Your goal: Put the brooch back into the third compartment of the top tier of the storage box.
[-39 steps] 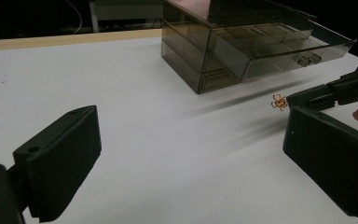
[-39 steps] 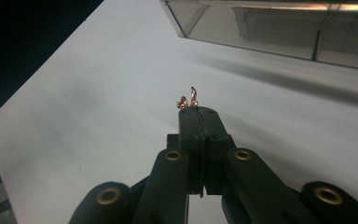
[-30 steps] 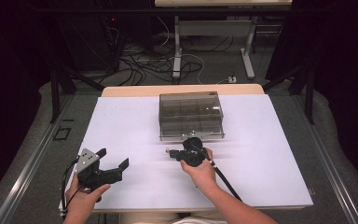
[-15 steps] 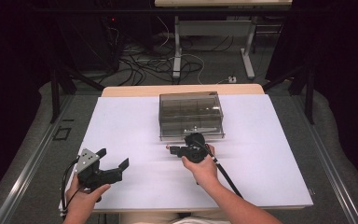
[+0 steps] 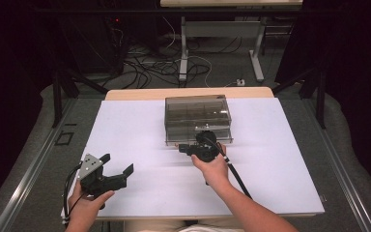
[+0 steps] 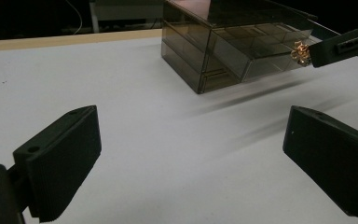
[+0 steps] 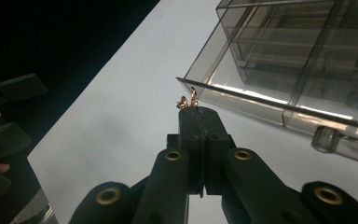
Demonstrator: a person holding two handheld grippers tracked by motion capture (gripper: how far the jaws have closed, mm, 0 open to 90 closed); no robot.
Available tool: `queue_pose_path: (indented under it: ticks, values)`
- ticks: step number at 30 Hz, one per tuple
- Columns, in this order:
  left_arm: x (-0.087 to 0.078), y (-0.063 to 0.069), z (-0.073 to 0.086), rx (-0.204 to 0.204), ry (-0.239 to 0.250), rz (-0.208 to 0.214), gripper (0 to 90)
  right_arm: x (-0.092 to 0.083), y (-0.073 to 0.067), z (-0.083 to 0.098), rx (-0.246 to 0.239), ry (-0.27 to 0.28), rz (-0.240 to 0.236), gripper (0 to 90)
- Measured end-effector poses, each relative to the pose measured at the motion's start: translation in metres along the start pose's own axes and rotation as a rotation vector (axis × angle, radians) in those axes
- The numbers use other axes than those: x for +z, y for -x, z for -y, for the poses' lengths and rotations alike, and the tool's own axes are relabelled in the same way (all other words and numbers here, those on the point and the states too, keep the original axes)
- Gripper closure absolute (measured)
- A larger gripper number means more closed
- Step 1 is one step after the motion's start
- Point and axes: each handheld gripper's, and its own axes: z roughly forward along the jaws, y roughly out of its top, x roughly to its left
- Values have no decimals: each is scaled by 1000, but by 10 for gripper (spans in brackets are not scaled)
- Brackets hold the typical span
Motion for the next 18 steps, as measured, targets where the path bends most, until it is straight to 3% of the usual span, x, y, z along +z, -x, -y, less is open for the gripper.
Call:
queue_pose_path:
  ticks: [18]
  values:
    - [0, 0, 0, 0, 0, 1, 42, -12, 18, -18, 25, 53, 41, 896]
